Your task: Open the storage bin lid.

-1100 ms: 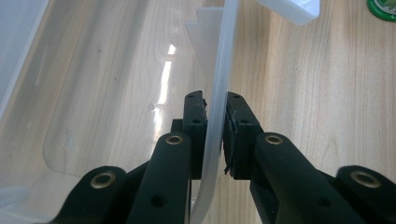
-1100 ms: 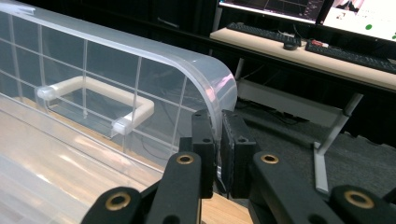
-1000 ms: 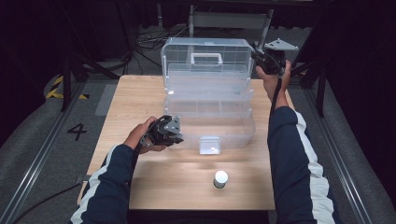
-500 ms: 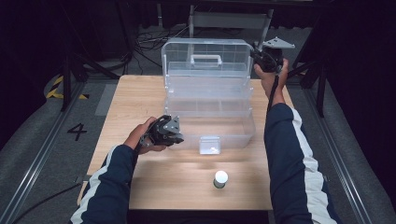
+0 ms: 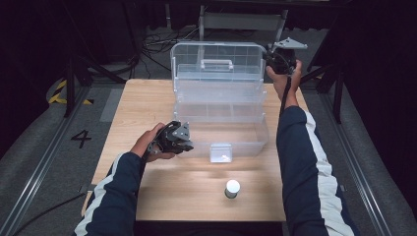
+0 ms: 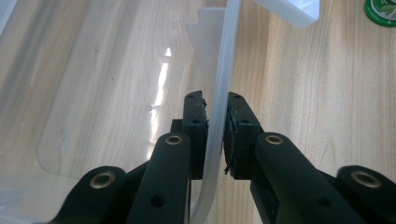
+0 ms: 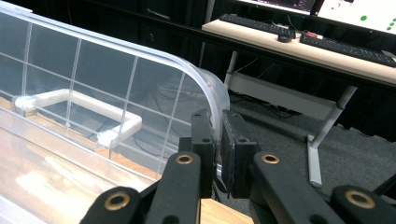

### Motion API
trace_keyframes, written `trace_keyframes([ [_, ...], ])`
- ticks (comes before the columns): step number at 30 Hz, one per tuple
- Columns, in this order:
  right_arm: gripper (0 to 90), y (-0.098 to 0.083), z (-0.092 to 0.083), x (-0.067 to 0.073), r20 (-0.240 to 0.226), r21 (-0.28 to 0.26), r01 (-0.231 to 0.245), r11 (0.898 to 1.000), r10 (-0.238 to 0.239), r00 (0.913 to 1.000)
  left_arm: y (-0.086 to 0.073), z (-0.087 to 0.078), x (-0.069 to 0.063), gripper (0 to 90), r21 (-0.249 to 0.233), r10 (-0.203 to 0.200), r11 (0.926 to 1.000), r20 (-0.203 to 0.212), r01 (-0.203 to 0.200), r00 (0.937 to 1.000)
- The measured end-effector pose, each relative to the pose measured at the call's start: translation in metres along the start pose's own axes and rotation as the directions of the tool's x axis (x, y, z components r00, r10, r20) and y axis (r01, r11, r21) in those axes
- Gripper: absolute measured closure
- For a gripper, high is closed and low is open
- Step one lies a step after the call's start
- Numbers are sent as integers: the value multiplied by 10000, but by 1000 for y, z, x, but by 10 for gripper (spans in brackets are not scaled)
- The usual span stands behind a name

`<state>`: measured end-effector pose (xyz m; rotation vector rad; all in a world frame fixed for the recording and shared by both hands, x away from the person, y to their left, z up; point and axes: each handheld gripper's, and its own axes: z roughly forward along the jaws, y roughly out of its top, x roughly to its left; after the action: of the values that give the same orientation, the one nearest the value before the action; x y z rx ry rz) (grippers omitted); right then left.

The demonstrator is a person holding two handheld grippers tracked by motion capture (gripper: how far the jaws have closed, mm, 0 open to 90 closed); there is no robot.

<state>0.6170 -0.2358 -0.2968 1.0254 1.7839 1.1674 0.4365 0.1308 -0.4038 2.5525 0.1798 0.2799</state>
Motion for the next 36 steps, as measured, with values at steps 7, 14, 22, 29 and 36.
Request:
trace_keyframes([
  [7, 847, -3, 8, -4, -41, -9, -103, 9999, 103, 9999, -1, 0, 1, 812, -62, 54, 10000, 46, -53, 10000],
  [14, 844, -3, 17, -5, -12, 146, -128, 9998, 128, 9999, -2, 1, 2, 814, -176, -40, 9998, 168, 43, 9999],
  [22, 839, -3, 21, -4, 47, 308, 1, 9995, -2, 10000, -2, 1, 1, 812, -174, -77, 9998, 93, 79, 9999],
  [29, 837, -2, 22, -3, 180, 389, 29, 9992, -36, 9998, -3, 1, 1, 809, -235, -82, 9997, 68, 84, 9999],
  [36, 832, -2, 23, -3, 213, 483, 88, 9988, -98, 9997, -3, 2, 2, 808, -344, -105, 9994, 118, 109, 9999],
])
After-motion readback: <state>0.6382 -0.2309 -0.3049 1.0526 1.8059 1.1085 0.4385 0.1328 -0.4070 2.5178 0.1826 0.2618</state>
